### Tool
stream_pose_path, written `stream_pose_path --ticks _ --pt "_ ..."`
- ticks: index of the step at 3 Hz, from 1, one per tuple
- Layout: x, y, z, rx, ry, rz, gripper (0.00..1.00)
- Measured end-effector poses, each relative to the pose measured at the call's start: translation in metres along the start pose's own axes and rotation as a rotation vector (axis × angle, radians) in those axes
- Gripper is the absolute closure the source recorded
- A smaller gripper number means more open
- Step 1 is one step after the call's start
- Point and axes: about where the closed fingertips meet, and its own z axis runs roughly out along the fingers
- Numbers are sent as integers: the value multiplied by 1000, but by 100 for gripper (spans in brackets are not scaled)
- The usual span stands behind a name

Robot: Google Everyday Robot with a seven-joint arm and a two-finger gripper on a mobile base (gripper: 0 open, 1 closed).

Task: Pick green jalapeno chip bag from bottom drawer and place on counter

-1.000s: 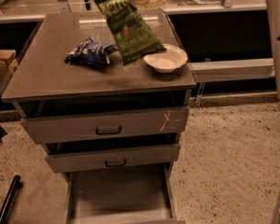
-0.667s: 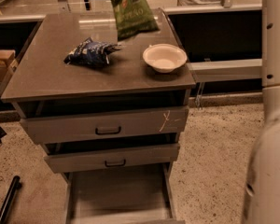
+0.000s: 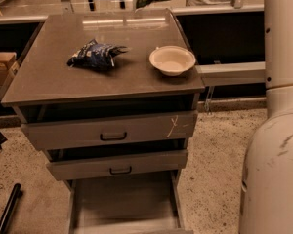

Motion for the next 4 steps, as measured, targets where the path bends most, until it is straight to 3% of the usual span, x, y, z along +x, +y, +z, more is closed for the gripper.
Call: stream_pose_path --ticks 1,2,3,4 --pt "29 15 33 -20 133 82 51" --pt "41 56 68 -110 164 169 28" --pt "41 62 71 -130 164 172 4" --pt "41 62 71 -130 164 172 0"
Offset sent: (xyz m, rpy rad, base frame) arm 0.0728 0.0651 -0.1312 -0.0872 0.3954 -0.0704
